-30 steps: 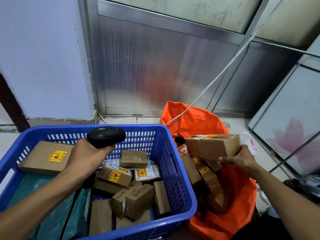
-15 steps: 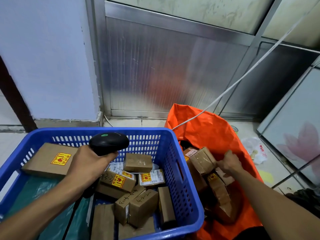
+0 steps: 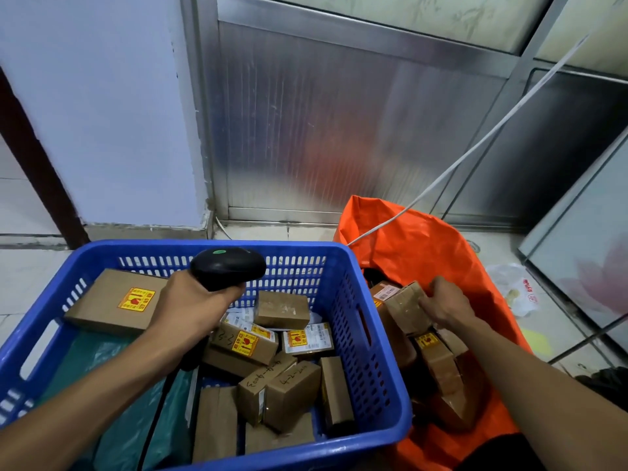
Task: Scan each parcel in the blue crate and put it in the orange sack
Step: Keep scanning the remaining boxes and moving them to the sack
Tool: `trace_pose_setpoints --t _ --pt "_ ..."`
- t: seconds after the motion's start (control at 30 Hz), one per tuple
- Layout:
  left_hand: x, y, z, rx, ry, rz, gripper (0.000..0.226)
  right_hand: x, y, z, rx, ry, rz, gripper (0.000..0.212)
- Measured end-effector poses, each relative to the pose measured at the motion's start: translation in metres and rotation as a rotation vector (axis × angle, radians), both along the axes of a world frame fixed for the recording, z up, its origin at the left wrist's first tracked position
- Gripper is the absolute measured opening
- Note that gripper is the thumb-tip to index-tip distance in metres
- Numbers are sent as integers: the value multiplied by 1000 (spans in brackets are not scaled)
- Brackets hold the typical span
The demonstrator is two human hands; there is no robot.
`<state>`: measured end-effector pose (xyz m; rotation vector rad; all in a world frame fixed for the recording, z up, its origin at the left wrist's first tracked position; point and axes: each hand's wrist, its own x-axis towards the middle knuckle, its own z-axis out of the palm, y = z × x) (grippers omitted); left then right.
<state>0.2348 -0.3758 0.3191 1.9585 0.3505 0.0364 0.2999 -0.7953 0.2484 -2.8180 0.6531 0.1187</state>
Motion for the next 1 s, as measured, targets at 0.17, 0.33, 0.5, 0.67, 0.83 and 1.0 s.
trace_pose_setpoints --t 0.17,0.33,0.5,0.67,0.83,1.0 --pt "-1 1 2 8 7 -14 19 1 61 20 -72 -106 151 37" --pt "-3 1 3 24 19 -46 14 -9 124 20 -127 -94 460 37" --pt "-4 3 5 30 34 -66 15 -26 167 -15 -171 111 699 44" --pt "-1 7 10 9 48 -59 17 -44 219 -80 -42 471 684 68" --pt "4 9 11 -23 40 -43 25 -50 257 -123 5 607 533 70" --pt "7 7 11 -33 32 -47 26 -57 259 -153 111 691 396 76"
